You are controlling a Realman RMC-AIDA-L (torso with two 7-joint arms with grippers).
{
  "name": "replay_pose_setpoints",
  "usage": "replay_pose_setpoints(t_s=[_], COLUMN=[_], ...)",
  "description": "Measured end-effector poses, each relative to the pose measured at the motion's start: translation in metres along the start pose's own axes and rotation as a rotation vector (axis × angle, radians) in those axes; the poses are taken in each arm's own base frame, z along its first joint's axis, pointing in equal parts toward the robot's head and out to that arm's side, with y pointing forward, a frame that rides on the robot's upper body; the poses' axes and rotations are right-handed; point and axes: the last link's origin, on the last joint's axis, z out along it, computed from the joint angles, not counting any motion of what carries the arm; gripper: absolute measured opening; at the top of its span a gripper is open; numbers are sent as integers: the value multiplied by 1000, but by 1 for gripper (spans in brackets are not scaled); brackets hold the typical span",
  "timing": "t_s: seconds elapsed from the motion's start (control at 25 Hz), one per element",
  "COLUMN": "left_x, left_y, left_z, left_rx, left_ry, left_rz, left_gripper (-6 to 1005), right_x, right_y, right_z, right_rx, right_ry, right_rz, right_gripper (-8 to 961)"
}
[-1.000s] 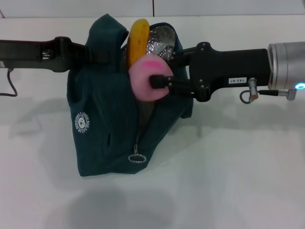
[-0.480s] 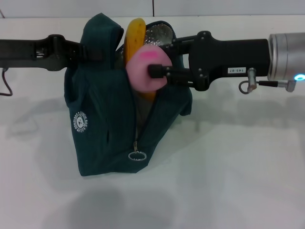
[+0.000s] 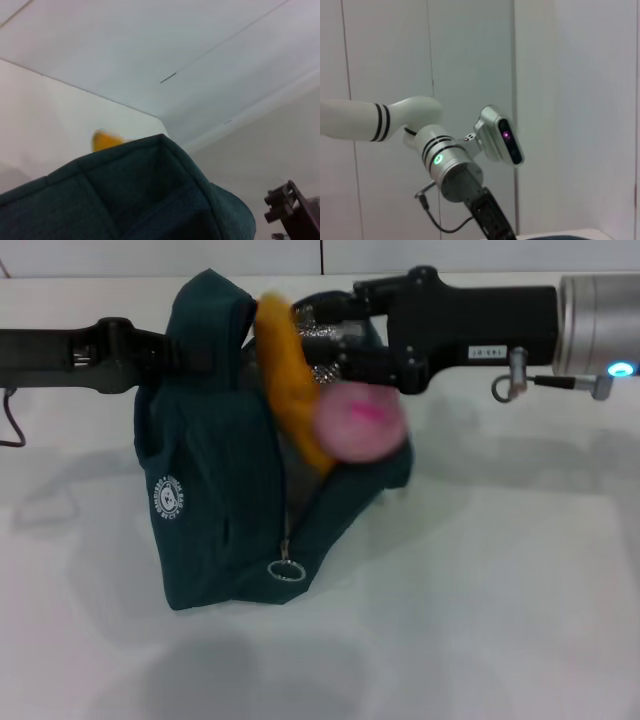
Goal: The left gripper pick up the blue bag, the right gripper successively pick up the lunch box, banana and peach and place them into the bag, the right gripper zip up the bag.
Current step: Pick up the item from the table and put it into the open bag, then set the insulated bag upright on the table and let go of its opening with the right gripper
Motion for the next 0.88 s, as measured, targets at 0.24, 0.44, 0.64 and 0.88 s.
replay_pose_setpoints(t_s=[0.24, 0.44, 0.64, 0.88], left_x=[-1, -2, -1, 0], left_y=[-1, -1, -1, -1], left_z=[-2, -3, -4, -4], left_rx=[1, 3, 3, 2], left_ry=[4, 5, 6, 10], left_rz=[-1, -1, 0, 1], left_gripper=[47, 47, 47, 47], right_x=[-7, -7, 5, 36], right_y=[-3, -9, -14, -12], right_z=[6, -10, -43, -76], right_rx=[-1, 53, 155, 245], right_ry=[-4, -32, -61, -85], right_rz=[-21, 7, 183, 498], right_gripper=[412, 419, 427, 617])
